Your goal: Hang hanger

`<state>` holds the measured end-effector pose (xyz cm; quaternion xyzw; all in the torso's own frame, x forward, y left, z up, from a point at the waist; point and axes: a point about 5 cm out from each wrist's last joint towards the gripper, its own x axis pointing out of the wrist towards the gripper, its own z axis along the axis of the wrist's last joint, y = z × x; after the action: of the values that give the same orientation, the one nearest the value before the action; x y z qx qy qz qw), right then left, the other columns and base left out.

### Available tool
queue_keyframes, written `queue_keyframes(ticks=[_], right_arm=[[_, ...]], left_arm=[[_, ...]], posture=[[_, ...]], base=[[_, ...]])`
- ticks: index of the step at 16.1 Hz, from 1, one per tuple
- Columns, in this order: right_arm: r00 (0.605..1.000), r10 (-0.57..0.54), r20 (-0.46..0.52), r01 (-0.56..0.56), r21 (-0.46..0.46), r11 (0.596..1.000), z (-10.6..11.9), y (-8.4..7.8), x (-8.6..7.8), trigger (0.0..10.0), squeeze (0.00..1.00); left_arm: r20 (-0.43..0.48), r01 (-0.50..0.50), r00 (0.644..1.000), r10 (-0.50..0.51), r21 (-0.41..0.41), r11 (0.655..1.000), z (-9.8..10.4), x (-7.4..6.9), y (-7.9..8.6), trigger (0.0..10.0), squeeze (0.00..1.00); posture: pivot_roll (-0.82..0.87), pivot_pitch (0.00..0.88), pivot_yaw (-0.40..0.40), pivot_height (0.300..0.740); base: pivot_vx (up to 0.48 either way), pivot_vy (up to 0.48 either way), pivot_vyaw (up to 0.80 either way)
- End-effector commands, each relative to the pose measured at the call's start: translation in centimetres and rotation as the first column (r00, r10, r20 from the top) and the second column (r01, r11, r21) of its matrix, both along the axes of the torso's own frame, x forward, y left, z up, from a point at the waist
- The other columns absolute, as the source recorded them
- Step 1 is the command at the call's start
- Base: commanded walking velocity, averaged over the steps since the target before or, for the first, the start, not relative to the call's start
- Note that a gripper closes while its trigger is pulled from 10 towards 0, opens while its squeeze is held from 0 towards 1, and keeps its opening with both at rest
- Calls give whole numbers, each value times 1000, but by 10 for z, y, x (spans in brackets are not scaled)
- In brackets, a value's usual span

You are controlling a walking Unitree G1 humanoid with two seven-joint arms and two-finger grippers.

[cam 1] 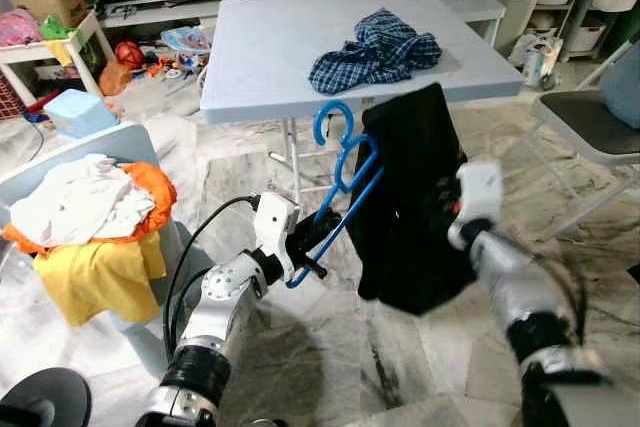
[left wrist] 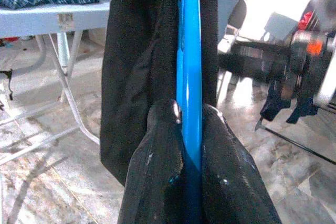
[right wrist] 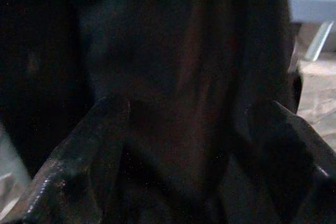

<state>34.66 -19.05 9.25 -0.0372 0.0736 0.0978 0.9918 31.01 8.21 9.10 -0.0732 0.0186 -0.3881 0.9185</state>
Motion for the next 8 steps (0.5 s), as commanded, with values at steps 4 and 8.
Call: queue_keyframes(ticks=[4, 8], right_arm=[[993, 116, 25, -115, -59, 992, -4, -1, -20, 10000, 0], [998, 36, 48, -34, -42, 999, -6, -1, -27, 10000, 0]], left_arm=[[51, 72, 996, -72, 0, 997, 15, -8, 2, 0, 0], [45, 159, 986, -158, -24, 987, 22, -16, -12, 0, 0]], posture=[[-121, 0, 64, 740], [-144, 0, 71, 740]], base=[[0, 0, 0], [0, 0, 0]])
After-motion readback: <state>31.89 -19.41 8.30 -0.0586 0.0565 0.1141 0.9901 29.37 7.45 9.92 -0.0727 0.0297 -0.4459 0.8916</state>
